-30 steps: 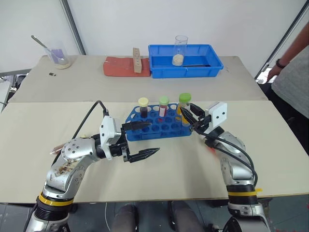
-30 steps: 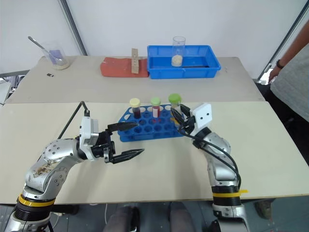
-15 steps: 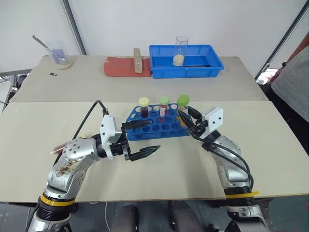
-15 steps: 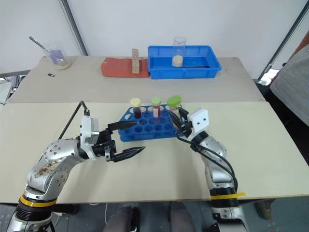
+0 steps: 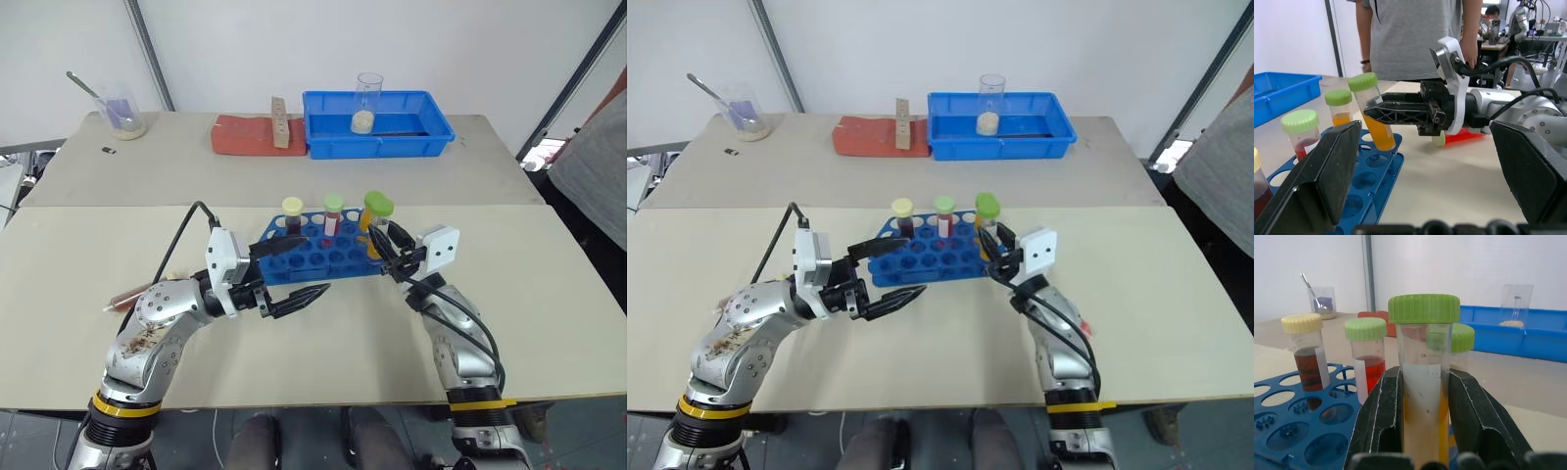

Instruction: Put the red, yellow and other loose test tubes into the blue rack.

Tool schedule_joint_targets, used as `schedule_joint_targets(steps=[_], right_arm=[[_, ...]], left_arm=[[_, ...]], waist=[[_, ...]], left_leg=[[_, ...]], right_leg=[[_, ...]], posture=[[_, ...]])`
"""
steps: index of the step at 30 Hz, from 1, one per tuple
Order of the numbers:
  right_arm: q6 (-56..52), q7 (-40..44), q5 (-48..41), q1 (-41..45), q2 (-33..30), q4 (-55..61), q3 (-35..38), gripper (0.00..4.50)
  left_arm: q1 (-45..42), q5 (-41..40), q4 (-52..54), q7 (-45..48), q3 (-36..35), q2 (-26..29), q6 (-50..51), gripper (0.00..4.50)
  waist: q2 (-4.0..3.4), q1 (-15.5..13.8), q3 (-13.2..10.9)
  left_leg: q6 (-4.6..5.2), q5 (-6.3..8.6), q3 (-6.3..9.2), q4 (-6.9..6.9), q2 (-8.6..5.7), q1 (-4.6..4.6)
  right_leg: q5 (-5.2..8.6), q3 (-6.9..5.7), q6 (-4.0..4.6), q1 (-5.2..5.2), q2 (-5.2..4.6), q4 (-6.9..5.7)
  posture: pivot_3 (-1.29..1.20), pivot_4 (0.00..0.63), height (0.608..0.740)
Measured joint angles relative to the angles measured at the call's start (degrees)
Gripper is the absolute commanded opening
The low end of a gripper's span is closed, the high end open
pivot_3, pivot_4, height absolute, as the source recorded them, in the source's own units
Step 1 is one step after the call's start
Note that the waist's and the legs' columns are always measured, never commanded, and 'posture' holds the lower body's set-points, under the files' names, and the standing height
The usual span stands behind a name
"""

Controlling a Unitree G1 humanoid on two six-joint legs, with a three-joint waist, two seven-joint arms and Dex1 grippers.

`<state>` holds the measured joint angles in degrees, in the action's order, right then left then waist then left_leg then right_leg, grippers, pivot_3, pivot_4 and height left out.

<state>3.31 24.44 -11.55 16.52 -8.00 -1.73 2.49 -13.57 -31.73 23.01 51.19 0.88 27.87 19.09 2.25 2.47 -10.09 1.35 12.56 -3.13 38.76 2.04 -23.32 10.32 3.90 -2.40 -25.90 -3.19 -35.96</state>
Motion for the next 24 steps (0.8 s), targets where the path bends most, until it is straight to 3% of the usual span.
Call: schedule_joint_targets(steps=[4,10,16,21,24], right_arm=[[-0.97,-0.13,0.11,-0.99,-0.98,0.01,0.04,3.26],[-13.05,1.74,-1.97,-5.38,-9.86,10.71,0.67,3.26],[-41.87,5.85,-7.05,-9.15,-31.05,29.97,3.92,3.26],[-58.53,12.44,-11.01,-6.79,-45.47,32.21,1.98,3.26],[-65.33,13.96,-12.4,-1.68,-47.43,30.89,0.09,3.26]], left_arm=[[-0.24,0.0,0.0,-0.14,0.22,-0.11,0.21,4.5],[-0.68,0.07,0.07,-0.61,0.47,-0.05,0.64,4.5],[1.93,2.49,0.25,4.17,1.04,6.36,-1.6,4.5],[4.9,3.97,1.44,8.1,2.86,8.37,-4.42,4.5],[5.48,4.67,1.89,8.24,3.93,8.25,-5.11,4.5]], waist=[[0.0,-0.02,0.0],[-0.01,-0.23,-0.01],[0.01,-0.07,0.0],[0.04,-0.21,0.0],[0.14,-0.17,-0.01]], left_leg=[[0.0,0.0,0.01,-0.01,0.0,-0.01],[0.0,0.0,-0.01,-0.01,-0.04,-0.1],[0.0,0.01,-0.05,-0.05,-0.01,-0.04],[0.0,0.01,-0.06,-0.08,-0.03,-0.02],[0.0,0.01,-0.05,-0.06,-0.02,-0.06]], right_leg=[[0.01,0.0,0.0,0.0,0.0,0.01],[0.03,0.0,-0.05,-0.04,-0.05,0.08],[0.45,0.0,0.14,-0.06,-0.06,0.08],[0.48,0.0,0.16,-0.05,-0.1,0.12],[0.47,0.0,0.14,-0.06,-0.07,0.17]], posture=[[0.0,0.15,0.74],[0.0,0.15,0.74],[0.0,0.15,0.74],[0.0,0.15,0.74],[0.0,0.15,0.74]])
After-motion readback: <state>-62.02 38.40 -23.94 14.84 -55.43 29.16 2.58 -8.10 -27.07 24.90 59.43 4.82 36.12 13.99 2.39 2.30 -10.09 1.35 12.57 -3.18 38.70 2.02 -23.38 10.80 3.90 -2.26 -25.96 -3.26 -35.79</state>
